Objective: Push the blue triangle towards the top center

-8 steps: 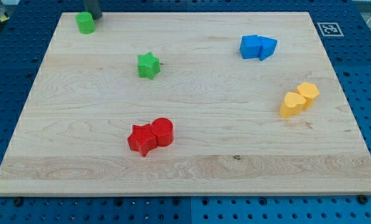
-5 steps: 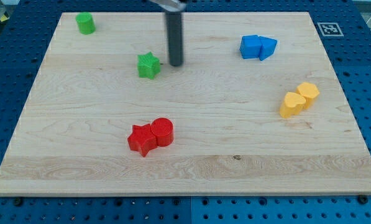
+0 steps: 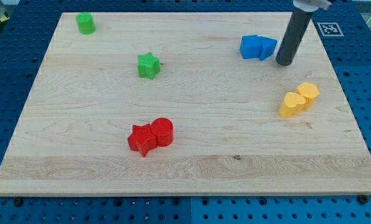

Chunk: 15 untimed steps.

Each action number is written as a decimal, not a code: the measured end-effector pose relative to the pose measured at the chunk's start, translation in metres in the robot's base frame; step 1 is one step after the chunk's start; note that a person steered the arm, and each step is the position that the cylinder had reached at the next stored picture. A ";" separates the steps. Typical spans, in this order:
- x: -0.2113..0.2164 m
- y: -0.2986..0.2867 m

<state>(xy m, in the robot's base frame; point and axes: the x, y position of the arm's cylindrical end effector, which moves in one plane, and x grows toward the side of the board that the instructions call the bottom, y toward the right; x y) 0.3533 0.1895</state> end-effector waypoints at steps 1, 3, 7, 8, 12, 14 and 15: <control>-0.024 -0.018; -0.061 -0.055; -0.109 -0.067; -0.109 -0.089; -0.155 -0.123; -0.147 -0.151; -0.142 -0.178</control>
<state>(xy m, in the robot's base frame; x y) 0.2115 0.0119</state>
